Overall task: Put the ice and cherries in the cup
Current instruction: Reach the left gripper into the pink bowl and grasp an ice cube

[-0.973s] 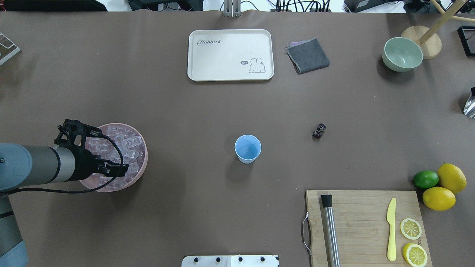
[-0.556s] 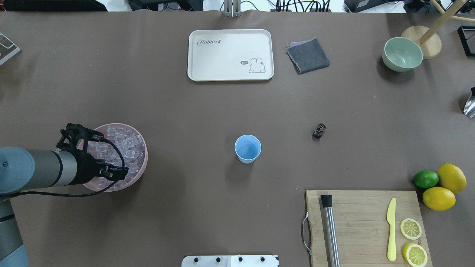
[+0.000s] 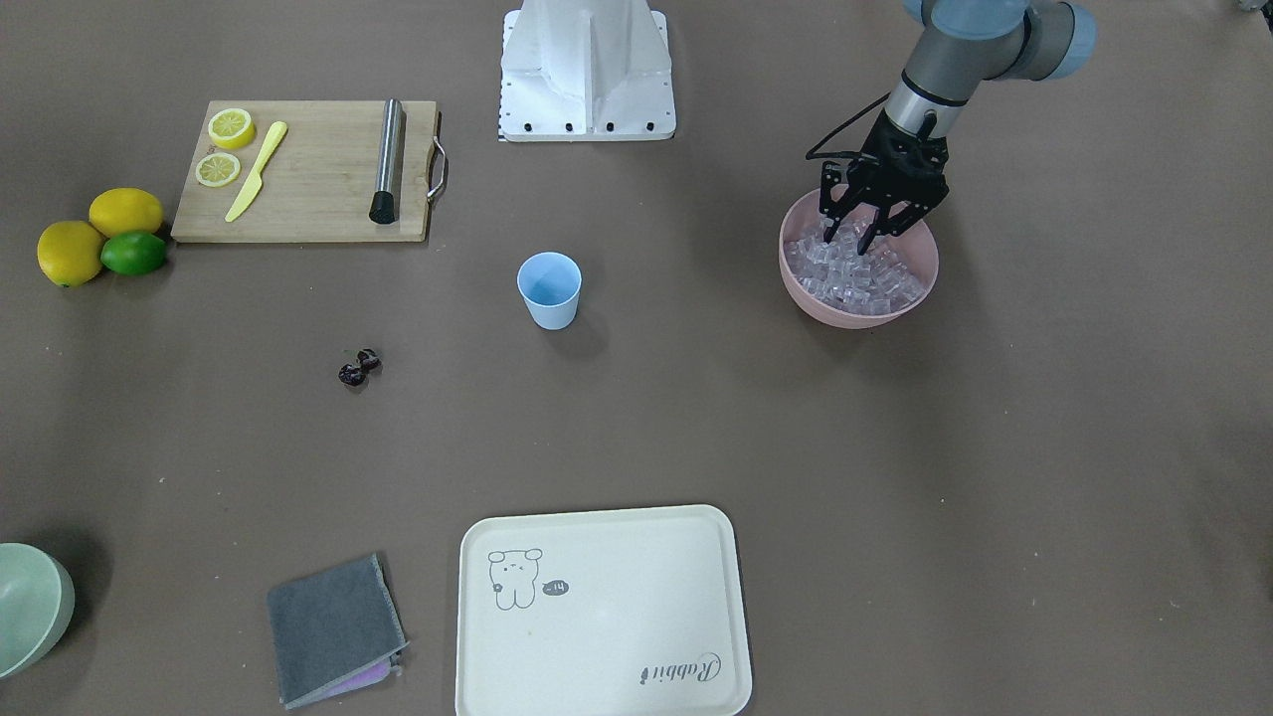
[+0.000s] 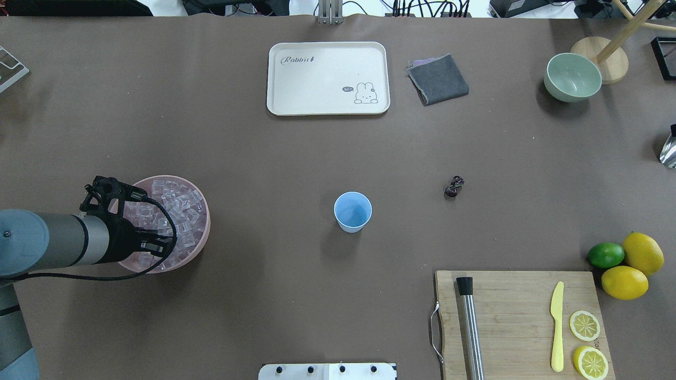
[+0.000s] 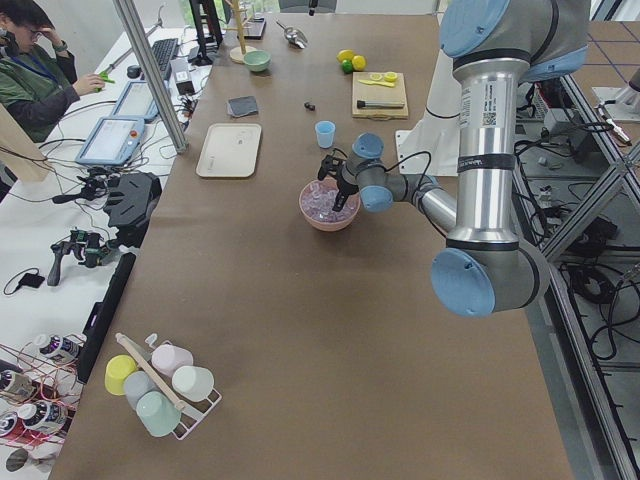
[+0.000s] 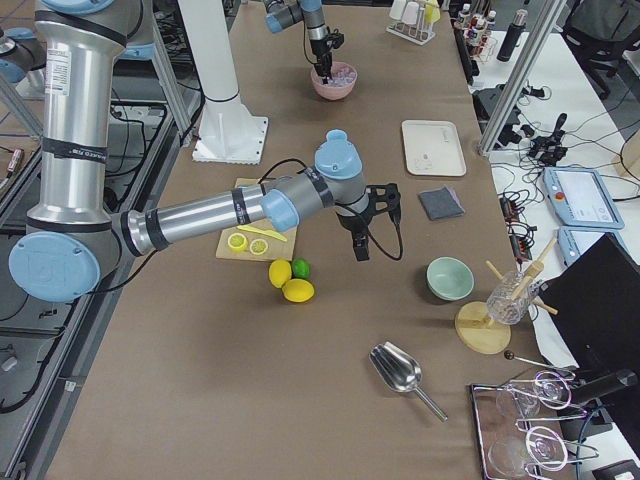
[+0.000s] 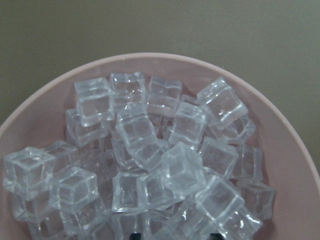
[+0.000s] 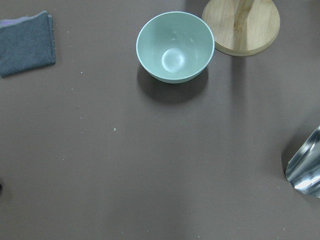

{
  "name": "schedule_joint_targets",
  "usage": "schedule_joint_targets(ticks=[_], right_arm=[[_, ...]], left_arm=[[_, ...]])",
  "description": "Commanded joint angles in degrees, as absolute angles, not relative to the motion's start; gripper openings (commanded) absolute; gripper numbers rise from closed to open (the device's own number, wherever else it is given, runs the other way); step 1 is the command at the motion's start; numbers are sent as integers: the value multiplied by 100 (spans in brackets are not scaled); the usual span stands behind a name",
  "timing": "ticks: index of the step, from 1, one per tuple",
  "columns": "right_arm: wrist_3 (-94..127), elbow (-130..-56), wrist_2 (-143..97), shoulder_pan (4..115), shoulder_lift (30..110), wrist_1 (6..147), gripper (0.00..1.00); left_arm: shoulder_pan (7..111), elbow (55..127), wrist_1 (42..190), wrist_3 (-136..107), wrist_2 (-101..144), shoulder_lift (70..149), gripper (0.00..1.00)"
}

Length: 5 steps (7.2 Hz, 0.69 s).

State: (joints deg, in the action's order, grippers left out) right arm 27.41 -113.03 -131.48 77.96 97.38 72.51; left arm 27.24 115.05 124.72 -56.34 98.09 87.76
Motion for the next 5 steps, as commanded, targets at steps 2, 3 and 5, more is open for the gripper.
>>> schedule_joint_targets(ticks=[2,3,5], right_arm=[[2725,-11303,-13148,7796,9747,7251,100],[2716,-11311,-13148,7805,9747,7251,100],[2716,-11312,-13148,7805,9756,7251,100]], left_arm=[[2742,11522,12472,-5634,9809,8771,0],[2768,11540,12480,-5634,9809,8763,0],[2821,11618,12480,-5634,9817,8763,0]])
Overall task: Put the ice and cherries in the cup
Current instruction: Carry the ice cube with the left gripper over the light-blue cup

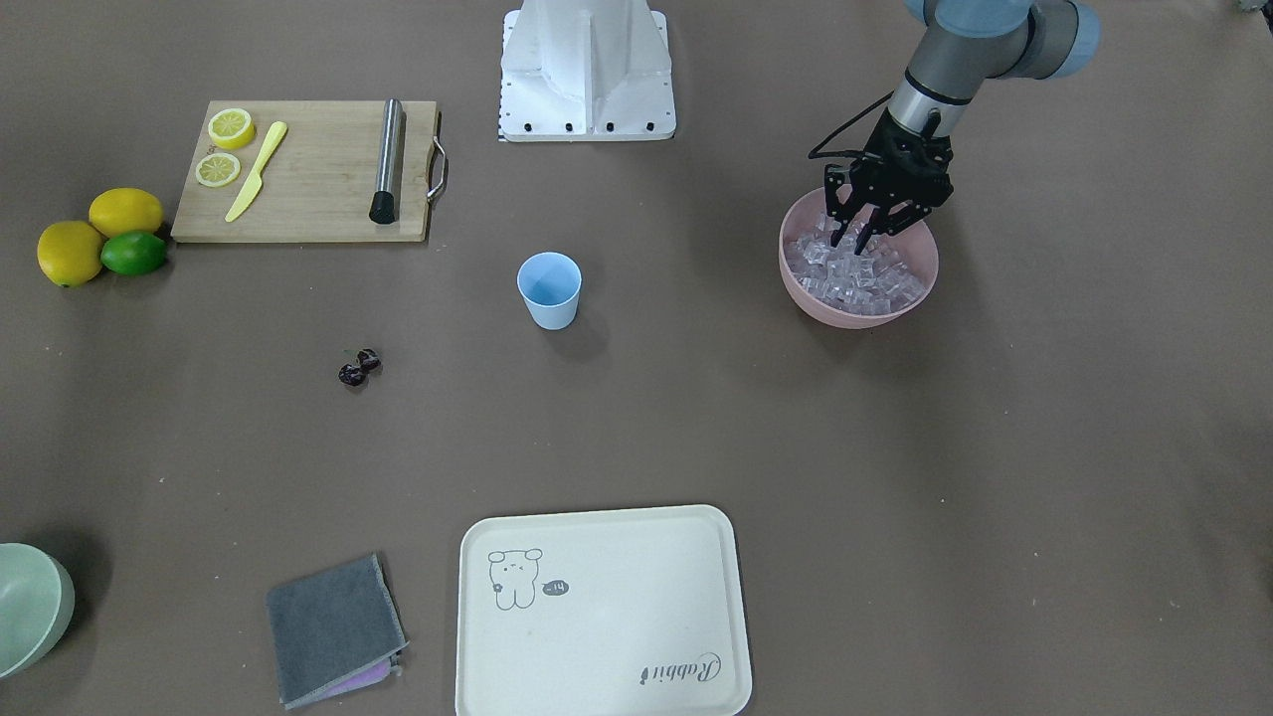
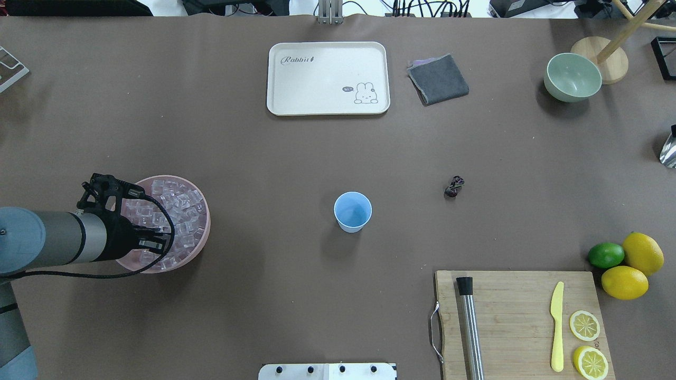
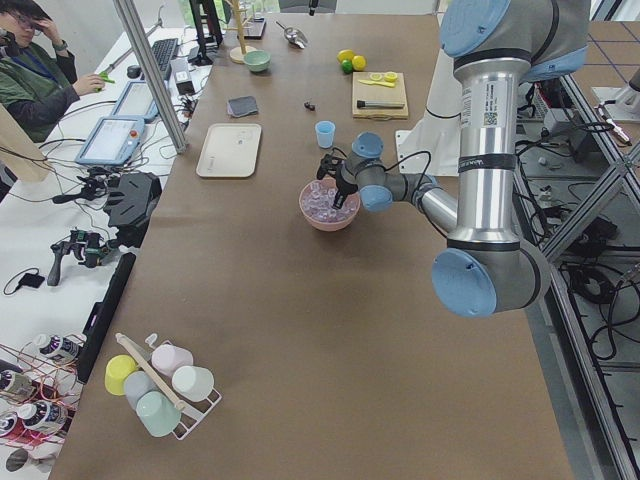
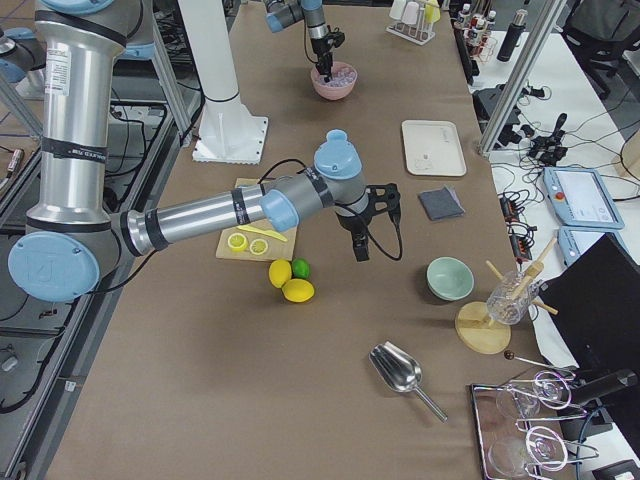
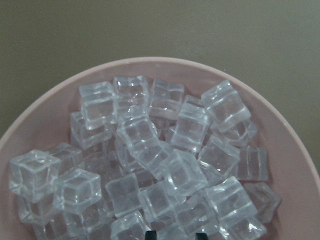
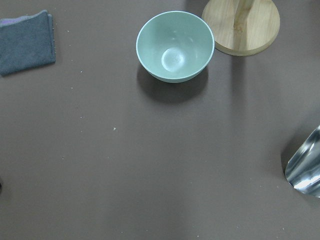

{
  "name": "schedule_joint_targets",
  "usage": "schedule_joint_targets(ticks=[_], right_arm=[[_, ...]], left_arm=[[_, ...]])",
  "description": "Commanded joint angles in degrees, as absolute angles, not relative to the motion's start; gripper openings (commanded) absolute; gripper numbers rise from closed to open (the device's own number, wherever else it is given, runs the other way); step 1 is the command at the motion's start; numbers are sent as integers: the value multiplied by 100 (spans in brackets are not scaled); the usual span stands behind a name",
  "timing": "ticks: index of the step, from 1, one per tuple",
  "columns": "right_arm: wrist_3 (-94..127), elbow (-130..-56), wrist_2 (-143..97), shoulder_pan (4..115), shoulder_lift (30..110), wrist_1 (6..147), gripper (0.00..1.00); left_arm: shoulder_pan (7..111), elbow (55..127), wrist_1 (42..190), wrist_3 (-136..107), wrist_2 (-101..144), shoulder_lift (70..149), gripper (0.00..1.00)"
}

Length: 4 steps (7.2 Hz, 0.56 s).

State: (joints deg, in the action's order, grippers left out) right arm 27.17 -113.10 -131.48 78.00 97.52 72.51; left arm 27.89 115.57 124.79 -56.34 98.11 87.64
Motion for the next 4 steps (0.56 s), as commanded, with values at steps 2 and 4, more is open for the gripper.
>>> schedule_joint_targets(ticks=[2,4], right_arm=[[2707,-11312,-13148,7805,9756,7251,100],[2707,-11312,-13148,7805,9756,7242,100]], left_arm=[[2839,11908,12507,-5660,9870,8763,0],[2830,11857,13109,-6489,9835,9016,0]])
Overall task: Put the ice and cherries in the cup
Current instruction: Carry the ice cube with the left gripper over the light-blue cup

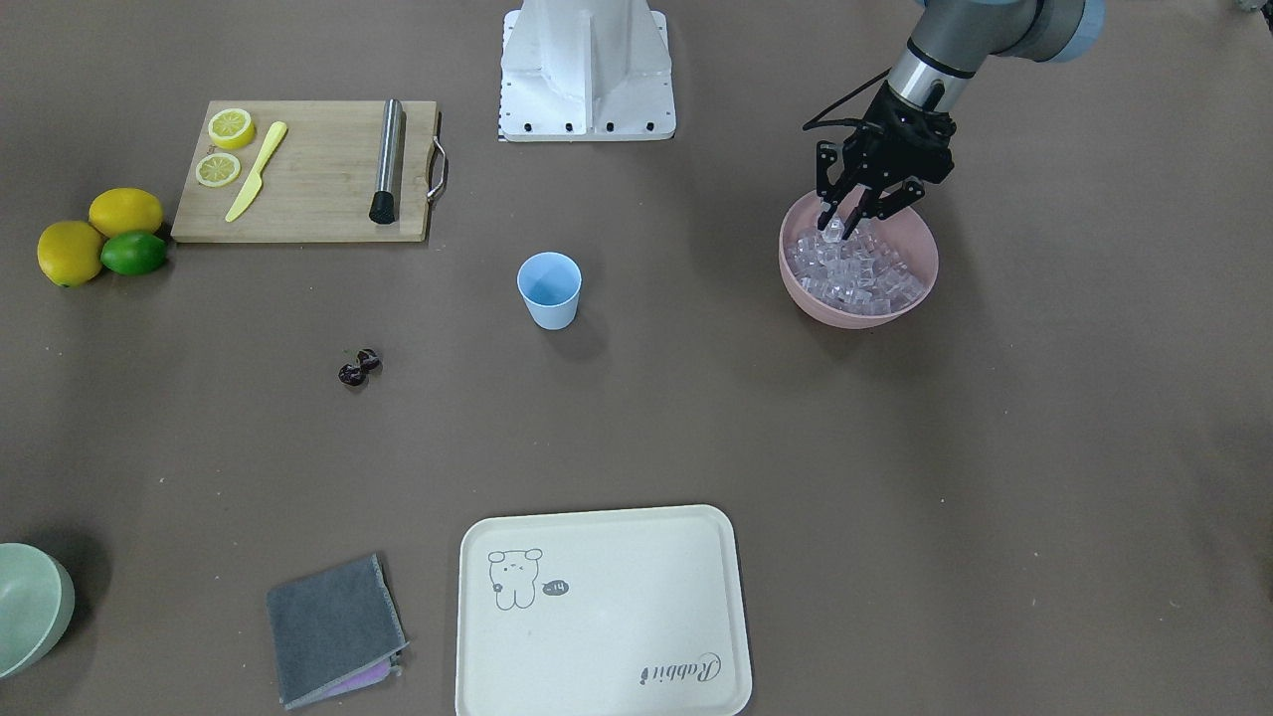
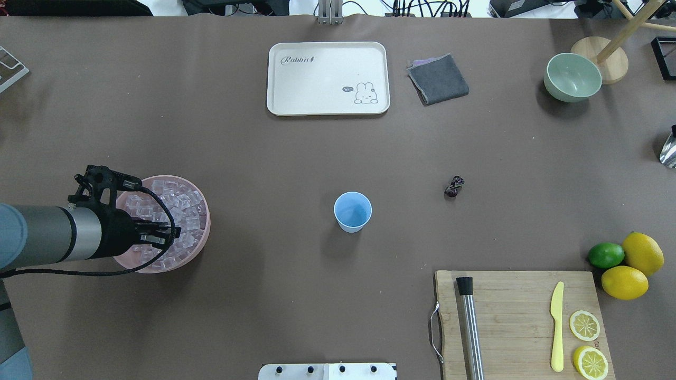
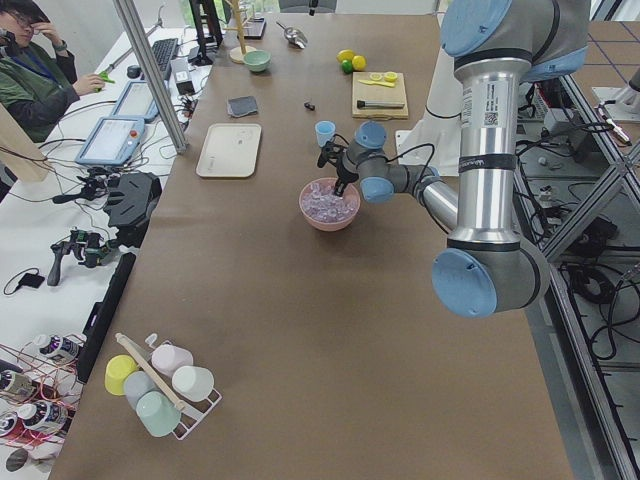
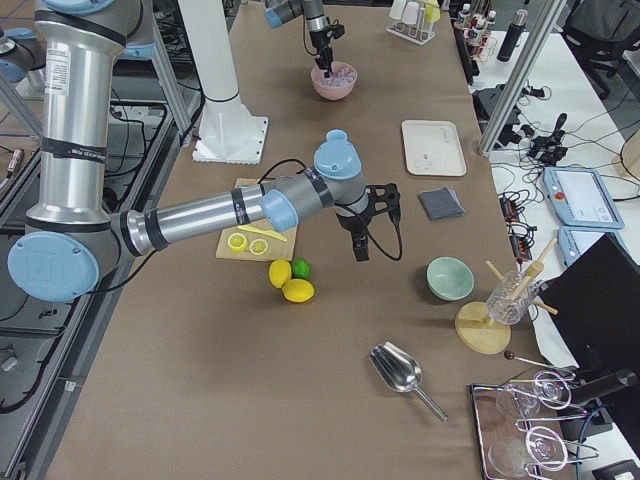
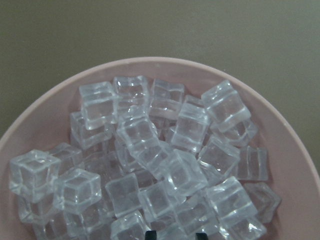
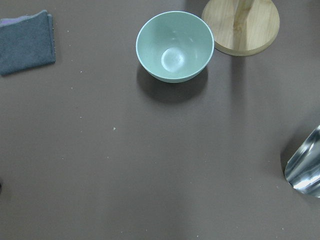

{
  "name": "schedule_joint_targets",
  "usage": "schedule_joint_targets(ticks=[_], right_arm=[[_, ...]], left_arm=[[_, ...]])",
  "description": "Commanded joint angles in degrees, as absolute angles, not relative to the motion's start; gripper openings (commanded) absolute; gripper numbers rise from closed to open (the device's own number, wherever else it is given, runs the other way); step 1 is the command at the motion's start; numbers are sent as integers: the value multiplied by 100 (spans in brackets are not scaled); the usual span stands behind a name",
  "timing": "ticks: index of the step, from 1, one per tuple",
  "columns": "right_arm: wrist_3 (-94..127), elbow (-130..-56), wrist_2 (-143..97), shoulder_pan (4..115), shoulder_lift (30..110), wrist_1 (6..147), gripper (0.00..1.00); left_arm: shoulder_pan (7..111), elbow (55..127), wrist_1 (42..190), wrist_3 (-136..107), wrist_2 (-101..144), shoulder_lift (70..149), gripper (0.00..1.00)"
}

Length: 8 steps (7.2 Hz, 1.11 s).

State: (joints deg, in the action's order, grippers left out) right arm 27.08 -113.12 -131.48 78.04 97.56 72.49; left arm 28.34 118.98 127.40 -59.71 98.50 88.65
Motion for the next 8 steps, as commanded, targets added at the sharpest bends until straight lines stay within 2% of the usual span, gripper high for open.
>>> schedule_joint_targets(ticks=[1,4,8], right_arm=[[2707,-11312,-13148,7805,9756,7242,100],[2698,-11312,-13148,7805,9756,7242,100],[2707,-11312,-13148,7805,9765,7242,100]], left_arm=[[2830,11787,13226,-6669,9835,9279,0],[2760,10752,13201,-7426,9800,10956,0],[2357,10108,13175,-7760,9011,11942,0]])
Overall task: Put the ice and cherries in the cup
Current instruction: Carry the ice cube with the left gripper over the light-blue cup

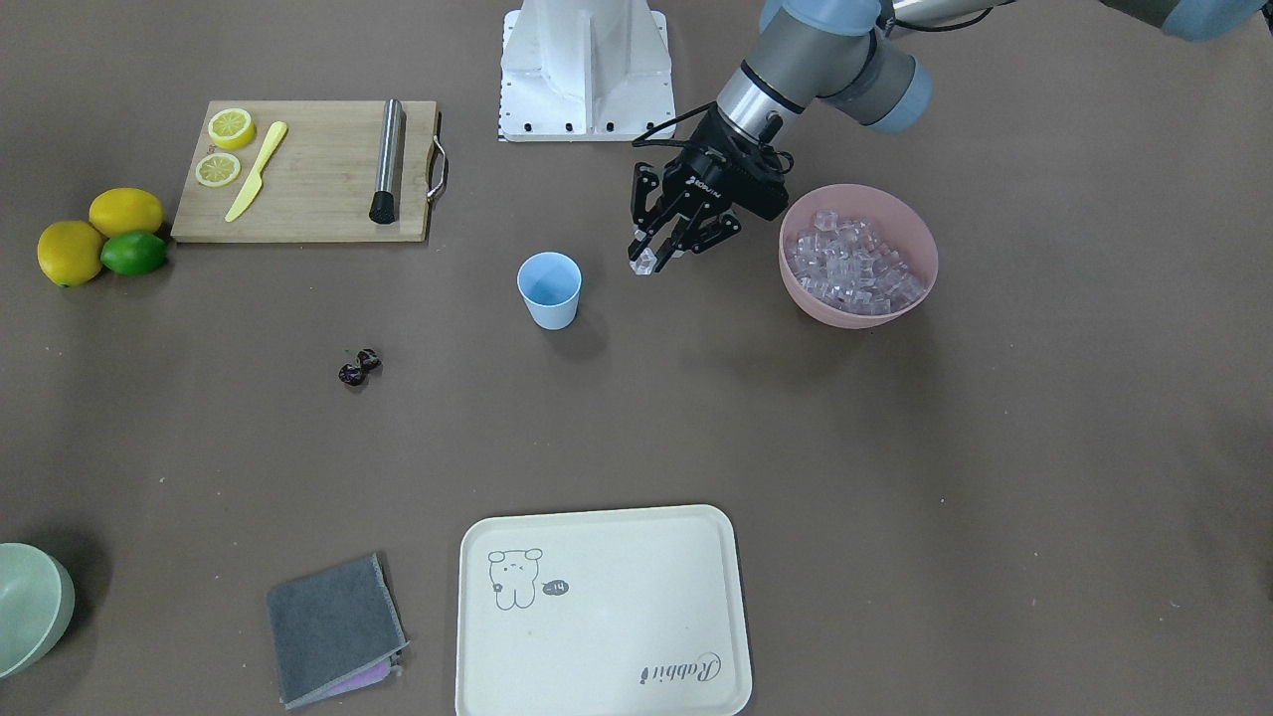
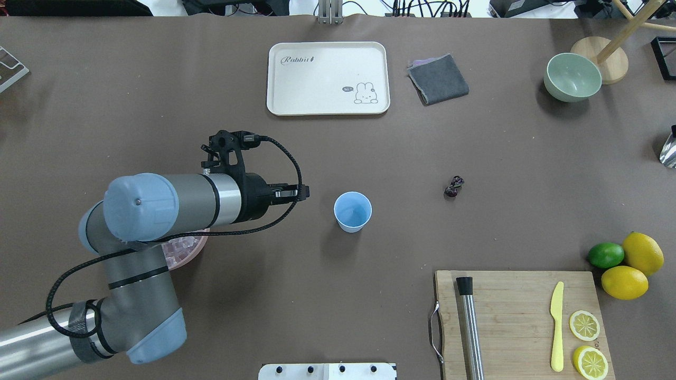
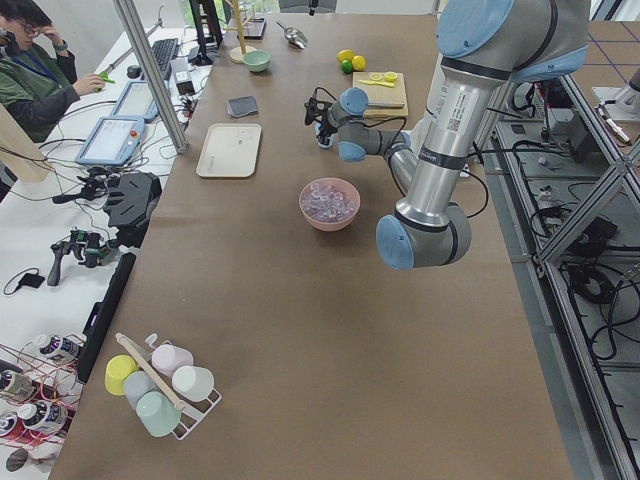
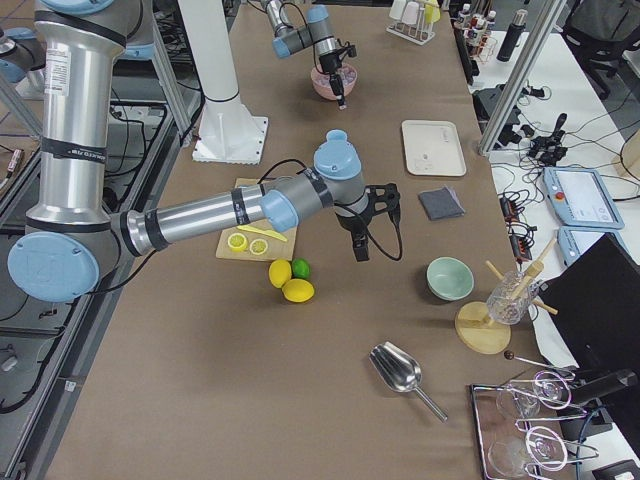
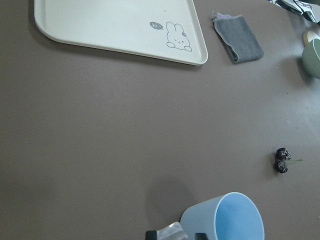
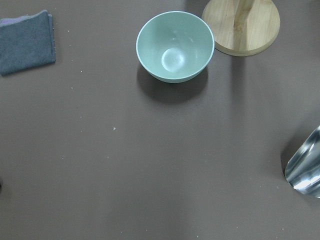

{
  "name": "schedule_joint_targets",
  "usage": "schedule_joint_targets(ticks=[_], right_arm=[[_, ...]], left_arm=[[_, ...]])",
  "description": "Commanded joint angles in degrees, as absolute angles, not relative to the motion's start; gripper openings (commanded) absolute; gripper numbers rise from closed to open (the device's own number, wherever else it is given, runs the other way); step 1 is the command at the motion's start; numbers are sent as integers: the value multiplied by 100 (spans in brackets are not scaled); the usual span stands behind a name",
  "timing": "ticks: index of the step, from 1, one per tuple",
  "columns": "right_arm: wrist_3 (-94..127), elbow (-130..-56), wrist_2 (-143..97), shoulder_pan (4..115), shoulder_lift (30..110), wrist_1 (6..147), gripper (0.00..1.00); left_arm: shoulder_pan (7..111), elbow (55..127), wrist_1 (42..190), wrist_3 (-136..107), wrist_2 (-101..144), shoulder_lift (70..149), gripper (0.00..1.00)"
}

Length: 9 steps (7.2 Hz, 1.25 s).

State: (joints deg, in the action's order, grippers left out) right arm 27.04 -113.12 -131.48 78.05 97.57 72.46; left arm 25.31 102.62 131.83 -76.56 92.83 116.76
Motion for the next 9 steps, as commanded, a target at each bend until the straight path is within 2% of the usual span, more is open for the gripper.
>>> schedule_joint_targets(ticks=[1,5,9], right_arm=[[2716,-11303,-13148,7805,9765,7251,100],[2751,-11241,-13201,7796,9773,7260,100],[2742,-11241,-13245,7787,9791,7260,100]], left_arm=[[2181,9960,13175,-7761,8635,12118,0],[1487,9756,12885,-7769,7613,12454,0],[1564,9721,12858,-8013,7576,12630,0]])
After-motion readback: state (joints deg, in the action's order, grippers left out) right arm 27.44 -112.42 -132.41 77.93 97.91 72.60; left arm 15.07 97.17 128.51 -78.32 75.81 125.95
